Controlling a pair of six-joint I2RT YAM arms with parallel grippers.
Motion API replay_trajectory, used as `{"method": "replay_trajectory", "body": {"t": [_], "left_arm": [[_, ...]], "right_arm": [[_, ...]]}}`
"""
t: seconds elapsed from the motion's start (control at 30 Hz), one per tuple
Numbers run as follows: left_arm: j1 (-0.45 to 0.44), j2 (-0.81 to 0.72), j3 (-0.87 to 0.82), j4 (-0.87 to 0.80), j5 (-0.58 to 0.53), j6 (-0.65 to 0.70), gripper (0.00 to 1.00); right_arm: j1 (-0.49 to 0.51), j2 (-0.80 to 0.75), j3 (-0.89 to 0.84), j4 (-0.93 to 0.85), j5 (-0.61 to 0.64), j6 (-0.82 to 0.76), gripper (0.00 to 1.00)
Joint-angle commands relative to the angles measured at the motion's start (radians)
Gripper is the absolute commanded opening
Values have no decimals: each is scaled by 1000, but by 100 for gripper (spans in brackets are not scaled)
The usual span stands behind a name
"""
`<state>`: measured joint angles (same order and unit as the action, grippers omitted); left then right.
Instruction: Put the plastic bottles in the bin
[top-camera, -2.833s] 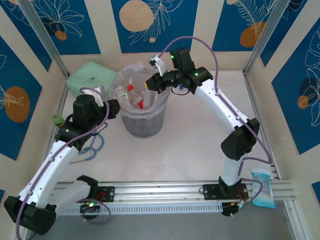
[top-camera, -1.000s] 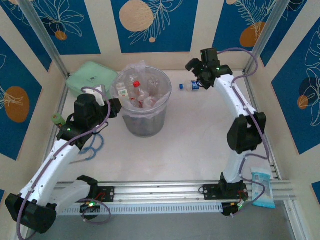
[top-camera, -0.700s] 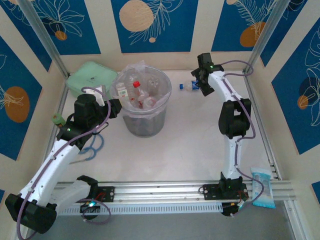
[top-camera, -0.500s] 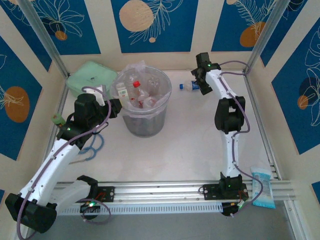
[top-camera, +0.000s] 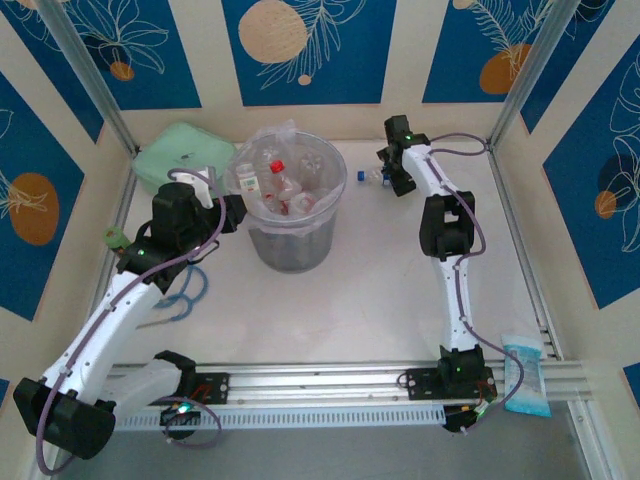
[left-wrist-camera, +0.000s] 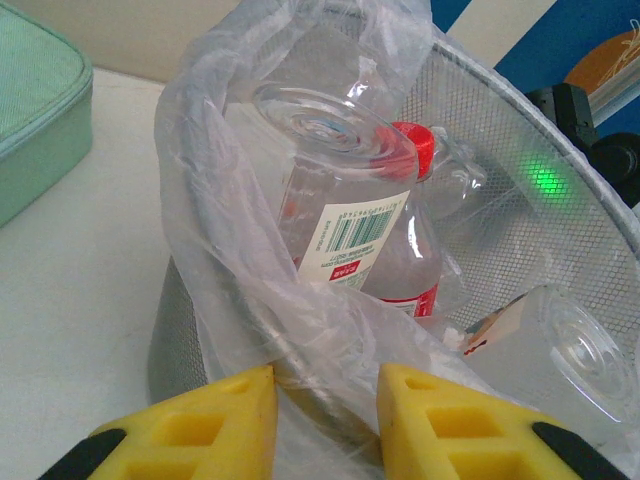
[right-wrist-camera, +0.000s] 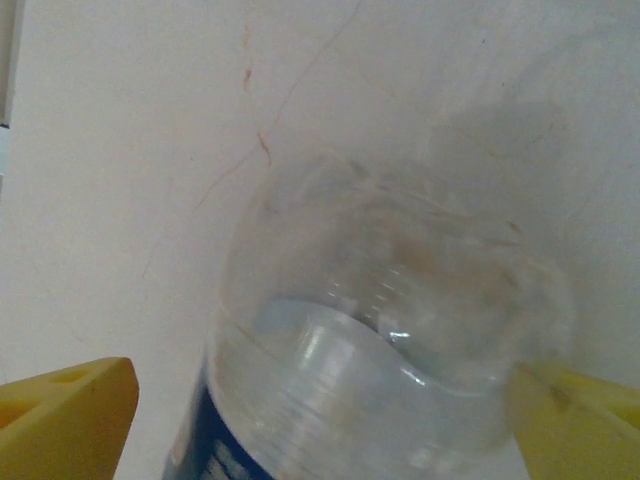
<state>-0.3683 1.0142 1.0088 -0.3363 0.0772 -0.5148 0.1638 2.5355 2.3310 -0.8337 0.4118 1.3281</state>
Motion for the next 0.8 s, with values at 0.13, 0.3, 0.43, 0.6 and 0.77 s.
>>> {"method": "replay_trajectory", "body": {"t": [0.13, 0.3, 0.43, 0.6, 0.77], "left_arm": [[0, 20, 5, -64, 46, 21, 30], [0, 17, 2, -58, 49, 15, 30], [0, 9, 4, -65, 49, 16, 30], [-1, 9, 21, -80, 50, 21, 30], [0, 4, 24, -77, 54, 19, 30]], "right_arm": [[5, -34, -9, -54, 14, -26, 68], [0, -112, -50, -48, 43, -78, 54], [2, -196, -110, -38, 68, -152, 44], [-17, -361, -288, 43, 67, -267, 33], [-46, -597, -504, 179, 13, -442, 24]]}}
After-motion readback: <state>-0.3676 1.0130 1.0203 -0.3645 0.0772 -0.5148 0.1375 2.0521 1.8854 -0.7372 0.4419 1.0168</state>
